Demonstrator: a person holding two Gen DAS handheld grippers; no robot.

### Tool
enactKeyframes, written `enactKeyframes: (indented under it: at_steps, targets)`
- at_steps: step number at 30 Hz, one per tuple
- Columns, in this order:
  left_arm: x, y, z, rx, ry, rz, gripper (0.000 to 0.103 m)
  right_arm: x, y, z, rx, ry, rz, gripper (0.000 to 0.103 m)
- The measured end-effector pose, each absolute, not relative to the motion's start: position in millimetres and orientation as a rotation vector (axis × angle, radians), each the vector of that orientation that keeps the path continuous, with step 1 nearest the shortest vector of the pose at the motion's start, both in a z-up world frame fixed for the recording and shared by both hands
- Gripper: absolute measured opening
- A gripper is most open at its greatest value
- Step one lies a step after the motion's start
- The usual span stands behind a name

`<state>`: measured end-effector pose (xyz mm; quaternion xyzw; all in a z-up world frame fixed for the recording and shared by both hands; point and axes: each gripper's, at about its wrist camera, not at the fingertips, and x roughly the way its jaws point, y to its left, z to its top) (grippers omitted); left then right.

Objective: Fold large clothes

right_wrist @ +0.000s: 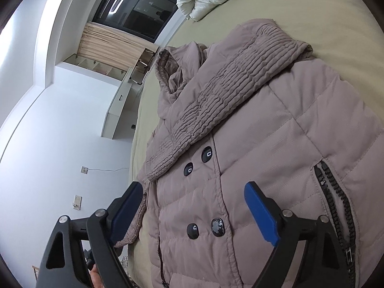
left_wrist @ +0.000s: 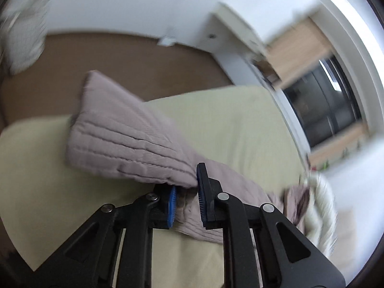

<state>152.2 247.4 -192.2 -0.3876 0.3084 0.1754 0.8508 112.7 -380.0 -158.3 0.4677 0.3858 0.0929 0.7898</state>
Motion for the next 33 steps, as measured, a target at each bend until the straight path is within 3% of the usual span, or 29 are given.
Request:
enactKeyframes:
  at_steps: [5,13,16,21,23,30,32,33]
  targets:
    - [200.3,87.4,-149.4,-0.349,0.695,0.128,0.014,103.4,-394.9,-163.1,1.025,0.825,0.181,0.089]
    - [224.1,-125.8,-218.1,0.021,0.850,-0.108,0.014,91.7,-420.6,-175.2,1.068,0.845,0.154,0.089]
    - [221.5,-137.4,-235.2,0.006,0.884,-0.118,0.014,101.5,-418.1,-177.5,1.078,0.876,0.188,0.089]
    - [198.7,-89.6,-234.9,-0.013,0.870,-0.129,0.014,148.3,-382.6,-188.2,1.262,0.982,0.376,0.089]
    - [200.7,-76.2,-229.9,-0.023,0.861,-0.136,0.014,174.7,-356.2,-192.2,1.288,1.065,0.445,0.083]
    - [197.6,-61.9,-225.6,-0.038,0.847,-0.159,0.014,262.0,-281.3,-212.4,1.333,1.235,0.527,0.075]
    - [197.4,-57.5,-224.0,-0.044,0.846,-0.161,0.014,278.8,-267.6,-216.6,1.305,1.272,0.524,0.062]
    - [197.0,-55.0,-222.7,-0.046,0.843,-0.160,0.014,285.2,-262.0,-217.6,1.283,1.287,0.521,0.048]
